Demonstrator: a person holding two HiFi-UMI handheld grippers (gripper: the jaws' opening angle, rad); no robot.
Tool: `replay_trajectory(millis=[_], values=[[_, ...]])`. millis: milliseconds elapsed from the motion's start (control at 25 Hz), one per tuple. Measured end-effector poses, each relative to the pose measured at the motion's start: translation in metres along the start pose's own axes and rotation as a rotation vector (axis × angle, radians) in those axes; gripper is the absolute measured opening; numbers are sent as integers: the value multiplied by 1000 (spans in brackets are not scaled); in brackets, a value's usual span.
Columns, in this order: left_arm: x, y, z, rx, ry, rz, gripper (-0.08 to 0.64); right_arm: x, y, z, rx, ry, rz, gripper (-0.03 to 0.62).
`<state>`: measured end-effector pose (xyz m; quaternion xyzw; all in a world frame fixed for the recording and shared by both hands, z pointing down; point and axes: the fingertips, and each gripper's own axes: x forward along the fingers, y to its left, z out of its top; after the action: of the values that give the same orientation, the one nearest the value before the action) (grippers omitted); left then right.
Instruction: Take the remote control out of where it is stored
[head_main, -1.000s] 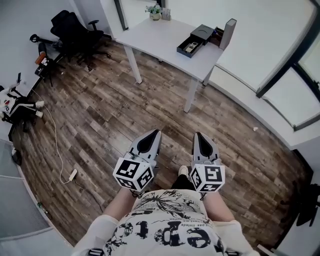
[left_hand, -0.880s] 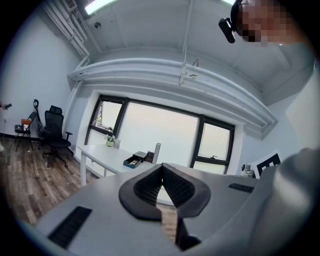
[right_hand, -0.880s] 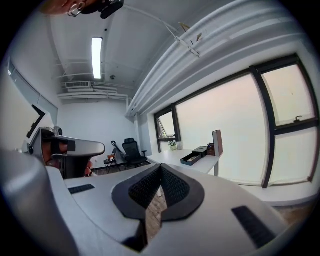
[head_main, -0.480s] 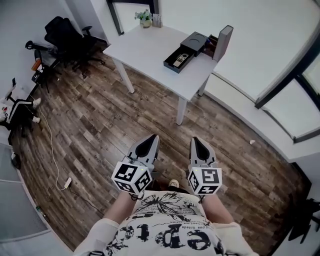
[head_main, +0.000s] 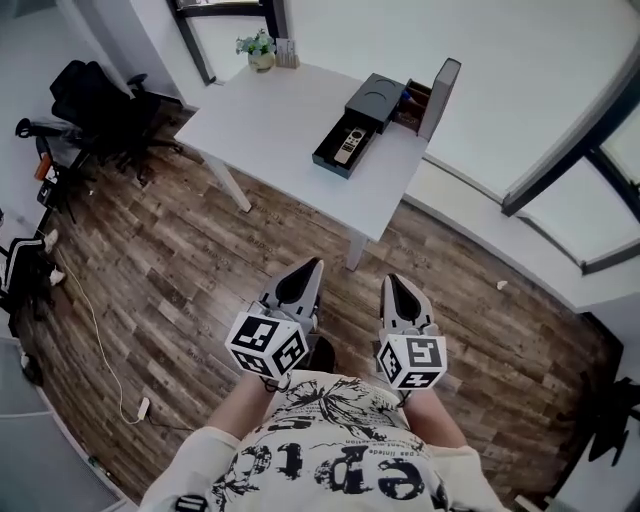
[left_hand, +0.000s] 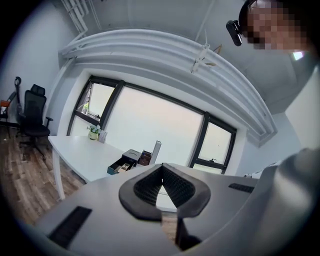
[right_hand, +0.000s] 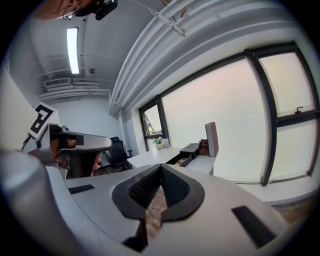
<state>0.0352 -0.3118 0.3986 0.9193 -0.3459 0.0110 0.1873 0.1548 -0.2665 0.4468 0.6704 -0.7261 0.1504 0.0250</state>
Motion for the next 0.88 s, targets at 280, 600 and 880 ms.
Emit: replay_trajectory(millis=[280,600,880], values=[[60,87,59,17,19,-101,11,100,25,43,15,-39,-78,2],[105,155,83,42,56,-133,11,174,42,58,14,-21,-112,2],[151,171,64,35,130,-139,11,214,0,51,42,28,-145,2]])
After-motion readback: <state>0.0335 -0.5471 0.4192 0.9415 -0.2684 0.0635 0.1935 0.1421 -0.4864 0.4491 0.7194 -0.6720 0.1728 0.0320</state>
